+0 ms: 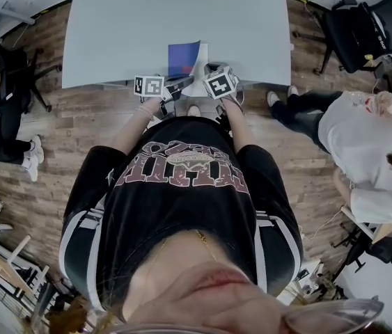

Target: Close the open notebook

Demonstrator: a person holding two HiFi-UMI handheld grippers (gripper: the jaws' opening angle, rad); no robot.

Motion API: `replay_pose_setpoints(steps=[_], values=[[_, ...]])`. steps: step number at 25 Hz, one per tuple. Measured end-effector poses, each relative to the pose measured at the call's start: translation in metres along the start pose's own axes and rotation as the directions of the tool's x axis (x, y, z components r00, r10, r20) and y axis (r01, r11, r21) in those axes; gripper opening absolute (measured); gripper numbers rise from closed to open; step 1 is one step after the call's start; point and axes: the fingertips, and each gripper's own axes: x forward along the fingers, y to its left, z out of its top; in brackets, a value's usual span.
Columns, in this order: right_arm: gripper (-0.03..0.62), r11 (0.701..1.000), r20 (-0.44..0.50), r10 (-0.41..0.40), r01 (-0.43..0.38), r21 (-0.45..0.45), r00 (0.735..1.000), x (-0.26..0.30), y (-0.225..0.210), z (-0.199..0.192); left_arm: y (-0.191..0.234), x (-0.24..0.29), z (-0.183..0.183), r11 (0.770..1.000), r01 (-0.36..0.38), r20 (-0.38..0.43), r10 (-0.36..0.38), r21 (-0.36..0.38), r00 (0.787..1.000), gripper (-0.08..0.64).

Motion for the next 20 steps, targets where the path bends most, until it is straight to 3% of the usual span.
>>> replay_pose_setpoints(steps=[7,20], values=[[0.020,0.999,0.020,-0.022,0.021,0.043,1.000,-0.011,-0.004,-0.002,-0.005,0.003,-0.001,1.000,-0.002,-0.016,0.002,0.018,1.000,0.091],[0.020,1.000,0.020,-0.027,0.027,0.016,0.999,-0.015,0.003,-0.003,-0.007,0.006,-0.001,1.000,-0.009,0.007,0.009,0.014,1.000,0.104]])
